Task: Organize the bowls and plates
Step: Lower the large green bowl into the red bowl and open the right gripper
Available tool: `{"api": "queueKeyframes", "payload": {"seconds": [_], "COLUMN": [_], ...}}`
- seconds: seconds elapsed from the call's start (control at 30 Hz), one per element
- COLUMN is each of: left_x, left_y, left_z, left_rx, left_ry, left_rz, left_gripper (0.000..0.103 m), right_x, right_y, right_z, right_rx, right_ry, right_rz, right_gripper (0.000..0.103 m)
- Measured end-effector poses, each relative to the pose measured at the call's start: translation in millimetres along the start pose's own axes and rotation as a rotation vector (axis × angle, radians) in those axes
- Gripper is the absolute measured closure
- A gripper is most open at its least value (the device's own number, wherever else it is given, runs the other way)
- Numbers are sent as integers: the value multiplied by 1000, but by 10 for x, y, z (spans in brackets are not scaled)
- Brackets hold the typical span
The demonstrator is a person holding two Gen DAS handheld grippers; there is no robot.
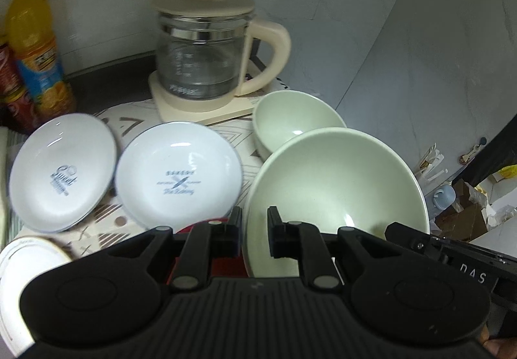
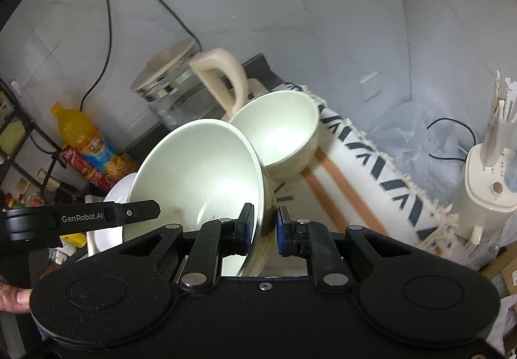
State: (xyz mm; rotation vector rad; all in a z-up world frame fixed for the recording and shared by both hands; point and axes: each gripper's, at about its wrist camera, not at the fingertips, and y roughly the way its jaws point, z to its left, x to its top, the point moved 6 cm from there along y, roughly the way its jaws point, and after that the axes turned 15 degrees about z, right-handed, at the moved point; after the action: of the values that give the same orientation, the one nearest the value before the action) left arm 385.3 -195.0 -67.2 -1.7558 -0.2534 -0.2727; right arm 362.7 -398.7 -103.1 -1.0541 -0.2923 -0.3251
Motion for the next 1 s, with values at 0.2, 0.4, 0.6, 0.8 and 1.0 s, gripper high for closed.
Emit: {"api": "queueKeyframes", "payload": {"seconds": [0.2,0.4,0.6,0.8,1.0], "left_x": [-182,-318,-431,-515,-570], "left_y": [-115,-135,-79,83,239], "left_z": [218,384,496,618,672], "left_rx": [-1,-7,-7,-6,-1], "left_ry": [-20,-39,-52,-78,-100], "left_rz": [-4,11,36,91,130], "left_gripper": [89,89,89,89,89], "right_x": [-199,-383,-501,-585,-622], "right_y": [50,99,181,339,509], "right_z": [289,468,545,591,589], "right_rx": [0,-8,-20,-44,-75], "right_ry": [-14,-25,-29,-53,-73], "right_rz": [0,13,38,81,114], "right_gripper": [89,89,89,89,90]}}
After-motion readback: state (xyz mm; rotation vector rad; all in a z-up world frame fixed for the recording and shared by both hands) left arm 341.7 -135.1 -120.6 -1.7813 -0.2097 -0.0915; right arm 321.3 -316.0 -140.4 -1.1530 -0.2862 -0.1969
